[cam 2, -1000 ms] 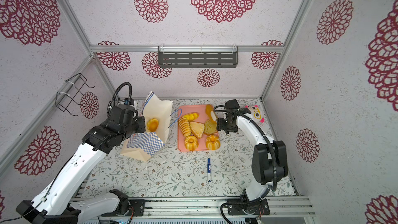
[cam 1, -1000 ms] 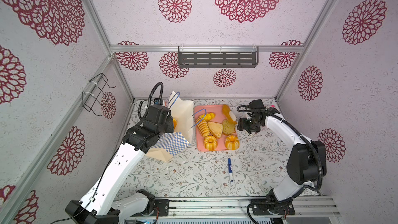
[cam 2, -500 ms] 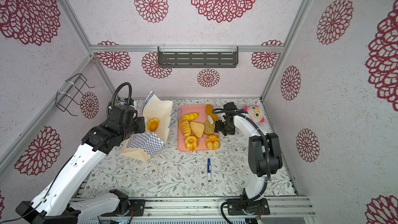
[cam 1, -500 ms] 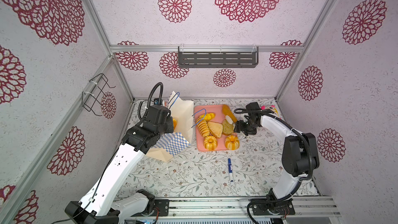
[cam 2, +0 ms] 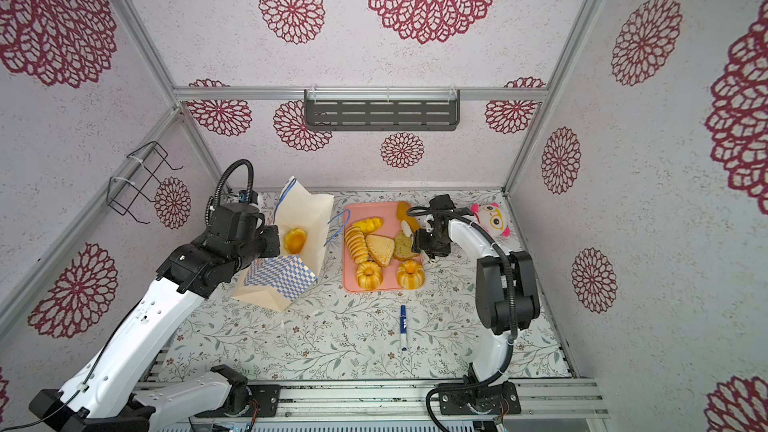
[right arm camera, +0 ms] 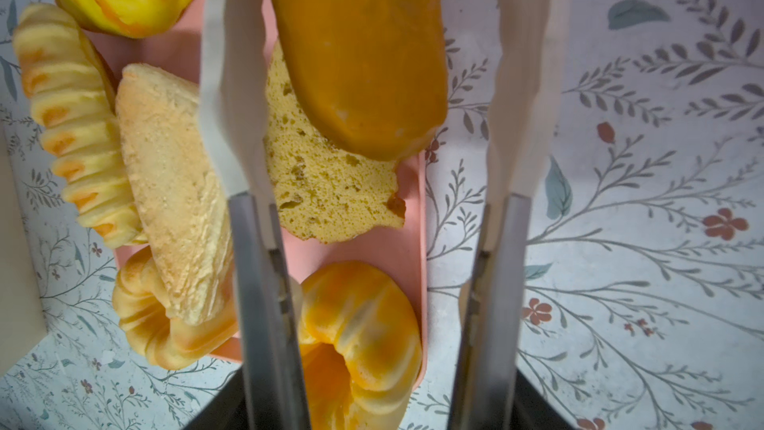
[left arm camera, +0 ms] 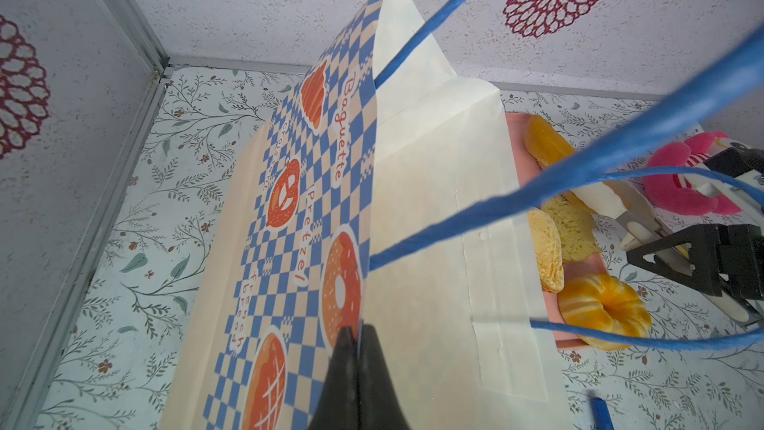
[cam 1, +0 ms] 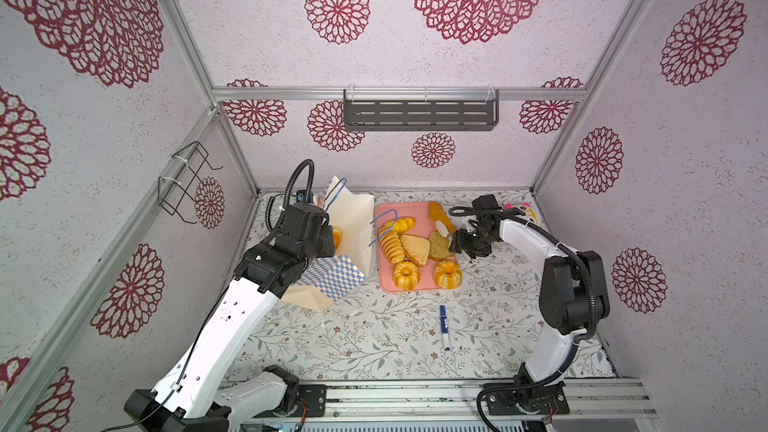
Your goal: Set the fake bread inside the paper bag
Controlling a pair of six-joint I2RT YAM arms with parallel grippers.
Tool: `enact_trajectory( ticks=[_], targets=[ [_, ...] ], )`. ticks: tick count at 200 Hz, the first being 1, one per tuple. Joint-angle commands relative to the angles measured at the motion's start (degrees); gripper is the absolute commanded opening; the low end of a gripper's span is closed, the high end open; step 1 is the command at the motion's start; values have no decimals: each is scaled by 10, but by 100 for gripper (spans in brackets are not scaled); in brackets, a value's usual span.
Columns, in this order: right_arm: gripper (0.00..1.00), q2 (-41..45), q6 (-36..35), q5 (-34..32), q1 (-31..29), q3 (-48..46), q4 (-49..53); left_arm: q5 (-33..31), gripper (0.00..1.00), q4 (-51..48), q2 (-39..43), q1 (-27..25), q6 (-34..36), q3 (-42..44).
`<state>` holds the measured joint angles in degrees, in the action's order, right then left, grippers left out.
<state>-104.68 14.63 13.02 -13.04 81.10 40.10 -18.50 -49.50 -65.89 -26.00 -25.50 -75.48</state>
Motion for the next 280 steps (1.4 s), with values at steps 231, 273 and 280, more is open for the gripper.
enact_trajectory(
  ticks=[231,273,280],
  targets=[
    [24,226,10,-150,-195,119,93,0,0,18,7,-4,-14,6],
    [25,253,15,-173,-280,190,101,0,0,14,6,-4,-18,6],
    [26,251,15,-167,-294,203,101,0,0,13,6,-4,-18,6]
  ],
)
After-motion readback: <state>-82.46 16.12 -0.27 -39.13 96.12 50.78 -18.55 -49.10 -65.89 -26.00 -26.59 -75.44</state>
